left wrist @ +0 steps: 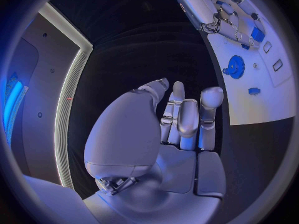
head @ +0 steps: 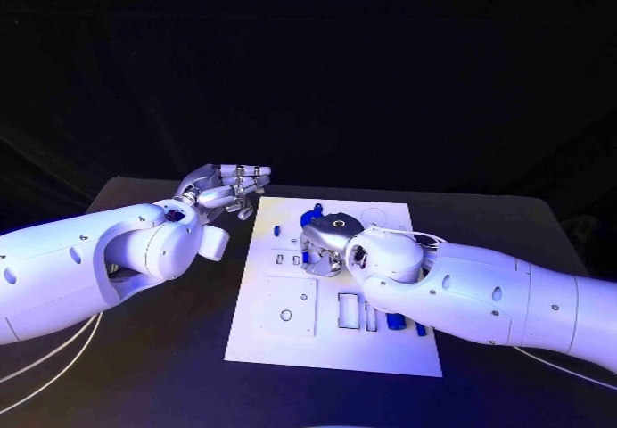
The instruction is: Assemble the parts on the task board
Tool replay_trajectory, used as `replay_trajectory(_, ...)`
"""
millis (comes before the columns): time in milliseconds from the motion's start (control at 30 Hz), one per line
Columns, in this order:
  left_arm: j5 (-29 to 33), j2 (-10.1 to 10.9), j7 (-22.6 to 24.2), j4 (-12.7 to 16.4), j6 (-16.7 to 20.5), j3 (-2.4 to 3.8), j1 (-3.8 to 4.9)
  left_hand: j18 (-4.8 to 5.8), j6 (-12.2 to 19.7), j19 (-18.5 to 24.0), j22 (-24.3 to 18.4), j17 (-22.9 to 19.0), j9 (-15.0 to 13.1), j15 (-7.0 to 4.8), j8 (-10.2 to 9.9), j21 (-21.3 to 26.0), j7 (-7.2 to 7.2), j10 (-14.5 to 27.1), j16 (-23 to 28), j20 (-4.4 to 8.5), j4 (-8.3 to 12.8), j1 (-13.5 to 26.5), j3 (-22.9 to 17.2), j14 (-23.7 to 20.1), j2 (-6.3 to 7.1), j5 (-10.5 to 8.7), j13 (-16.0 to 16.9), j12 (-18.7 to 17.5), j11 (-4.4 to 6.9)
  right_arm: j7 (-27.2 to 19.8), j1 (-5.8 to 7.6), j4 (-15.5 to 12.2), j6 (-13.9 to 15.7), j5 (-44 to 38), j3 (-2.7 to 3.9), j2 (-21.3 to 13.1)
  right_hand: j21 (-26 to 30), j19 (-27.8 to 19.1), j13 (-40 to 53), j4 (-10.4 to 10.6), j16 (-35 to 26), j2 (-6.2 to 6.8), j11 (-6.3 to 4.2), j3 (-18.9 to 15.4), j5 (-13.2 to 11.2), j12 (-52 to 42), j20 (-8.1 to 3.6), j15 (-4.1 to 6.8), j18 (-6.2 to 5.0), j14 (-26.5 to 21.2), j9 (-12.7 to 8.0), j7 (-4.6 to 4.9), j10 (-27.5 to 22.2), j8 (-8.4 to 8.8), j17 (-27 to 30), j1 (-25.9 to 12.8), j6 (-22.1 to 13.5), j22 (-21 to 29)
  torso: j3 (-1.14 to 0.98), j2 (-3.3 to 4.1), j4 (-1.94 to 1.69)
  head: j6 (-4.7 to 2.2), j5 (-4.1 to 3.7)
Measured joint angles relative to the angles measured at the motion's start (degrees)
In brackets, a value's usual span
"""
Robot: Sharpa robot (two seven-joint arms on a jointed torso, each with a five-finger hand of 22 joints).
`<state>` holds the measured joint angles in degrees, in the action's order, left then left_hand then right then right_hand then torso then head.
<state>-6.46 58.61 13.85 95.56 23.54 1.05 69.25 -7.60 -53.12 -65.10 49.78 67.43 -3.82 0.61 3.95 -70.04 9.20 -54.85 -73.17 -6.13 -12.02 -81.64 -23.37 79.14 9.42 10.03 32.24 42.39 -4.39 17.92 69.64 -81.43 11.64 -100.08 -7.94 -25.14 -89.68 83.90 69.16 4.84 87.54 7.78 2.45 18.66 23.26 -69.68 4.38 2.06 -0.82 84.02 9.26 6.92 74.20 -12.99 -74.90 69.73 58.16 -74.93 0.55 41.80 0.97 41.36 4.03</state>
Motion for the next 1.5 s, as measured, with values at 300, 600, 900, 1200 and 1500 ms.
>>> replay_trajectory(300,0.0,0.0,0.0,-0.1,0.0,0.0,0.01,0.0,0.0,0.0,0.0,0.2,0.0,0.0,0.0,0.0,0.0,0.0,0.0,0.0,0.0,0.0,0.0,0.0,0.0,0.0,-0.1,0.0,0.0,0.0,0.0,0.0,0.0,0.0,0.0,0.0,0.0,0.0,-0.1,0.2,0.0,0.23,0.0,-0.2,-0.6,0.0,0.0,-0.02,0.0,0.0,-0.2,0.37,0.0,0.24,0.0,-0.2,-0.4,0.0,-0.01,0.0,-0.03,0.03,-0.01)
replay_trajectory(600,0.0,0.0,0.0,-0.1,0.0,0.0,0.02,0.0,0.0,0.0,0.1,0.2,0.0,0.0,0.0,0.0,0.0,0.0,0.0,0.0,0.0,0.0,0.0,0.0,0.0,0.0,-0.1,0.0,0.0,0.0,0.0,0.0,0.3,0.0,-0.01,0.0,0.0,0.2,-1.8,1.5,-0.7,1.66,0.82,-2.6,-8.8,2.0,0.59,-0.85,0.0,0.0,-0.9,1.01,-2.2,1.55,0.0,-1.7,-2.7,0.0,-0.01,-0.02,-0.03,-0.05,0.03)
replay_trajectory(900,-0.1,0.0,-0.1,-0.2,-0.1,0.0,0.03,0.01,0.0,0.0,0.1,0.2,0.0,0.0,0.0,0.0,0.0,0.0,0.0,0.0,-0.2,0.0,0.1,0.0,0.0,0.0,-0.3,0.0,0.0,-0.1,0.0,-0.8,2.3,0.0,-0.02,-0.4,0.6,0.1,-3.4,6.1,-1.6,3.24,1.74,-11.0,-12.3,3.3,1.56,-1.65,0.01,0.0,-2.5,2.02,-4.0,2.72,0.0,-0.5,-5.5,0.0,-0.01,-0.02,-0.06,-0.16,0.04)
replay_trajectory(1200,-2.1,-0.6,-1.5,-1.6,-0.6,-0.01,0.03,0.01,-2.8,0.0,-0.8,-0.2,-0.5,-0.03,1.8,1.0,-0.4,-2.2,0.0,0.0,-0.6,0.2,2.3,0.0,0.03,0.0,-0.6,0.9,0.21,-2.5,0.99,-7.5,11.7,1.0,0.11,-6.4,10.5,-1.2,-8.0,10.7,-7.6,1.93,1.39,-14.5,-8.1,7.0,1.58,-1.65,-1.84,0.0,-3.0,1.48,-7.4,1.63,0.9,4.3,-4.7,0.0,-0.09,-0.18,-0.06,-0.64,-0.14)
replay_trajectory(1500,-12.2,-3.5,-10.1,-5.4,-6.4,-0.13,1.21,-1.36,-7.2,5.3,-10.3,-5.6,-2.5,-0.65,6.0,8.1,-1.37,-3.8,5.0,0.35,-4.2,4.5,6.6,-3.1,-1.42,0.0,-0.2,3.5,0.91,-12.6,5.44,-12.8,21.0,26.4,0.56,-17.7,58.8,-28.7,-35.9,10.1,-51.6,-1.13,1.87,-9.2,-4.3,37.5,2.58,-3.21,-9.37,-18.1,-3.8,1.78,-18.4,0.85,39.8,11.1,-2.2,18.5,-0.34,-1.33,0.39,-0.81,0.15)
